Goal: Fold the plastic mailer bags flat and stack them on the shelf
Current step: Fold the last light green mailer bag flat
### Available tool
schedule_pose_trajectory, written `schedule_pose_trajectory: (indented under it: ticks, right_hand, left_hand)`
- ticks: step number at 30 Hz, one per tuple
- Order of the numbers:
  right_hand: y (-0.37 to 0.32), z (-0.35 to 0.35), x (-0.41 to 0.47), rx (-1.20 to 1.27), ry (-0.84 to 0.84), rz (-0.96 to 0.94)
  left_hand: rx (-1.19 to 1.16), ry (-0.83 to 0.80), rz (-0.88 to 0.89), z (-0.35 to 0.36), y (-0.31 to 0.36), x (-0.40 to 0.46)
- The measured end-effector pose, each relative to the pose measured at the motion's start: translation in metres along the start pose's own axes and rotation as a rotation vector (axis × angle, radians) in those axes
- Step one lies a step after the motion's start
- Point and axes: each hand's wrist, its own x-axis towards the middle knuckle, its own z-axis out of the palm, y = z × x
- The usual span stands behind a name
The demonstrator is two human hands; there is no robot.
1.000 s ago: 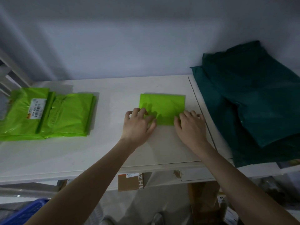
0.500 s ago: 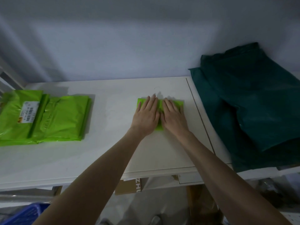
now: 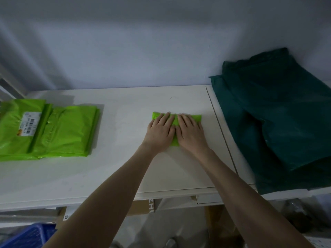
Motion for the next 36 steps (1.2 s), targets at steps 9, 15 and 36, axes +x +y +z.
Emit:
schedule_pose_trajectory:
  ticks: [9, 15, 36]
  right_hand:
    - [-0.001, -0.016, -0.003, 0.017, -0.067, 0.018]
    - [-0.006, -0.032, -0.020, -0.053, -0.106, 0.033]
    - [-0.087, -0.044, -0.027, 0.883, -0.036, 0.378]
  left_hand:
    - [-0.038, -0.044, 0.099, -0.008, -0.009, -0.004]
    - [0.016, -0.107, 0.156, -0.023, -0.020, -0.025]
    - [-0.511, 0.228, -0.181, -0.065, -0.073, -0.081]
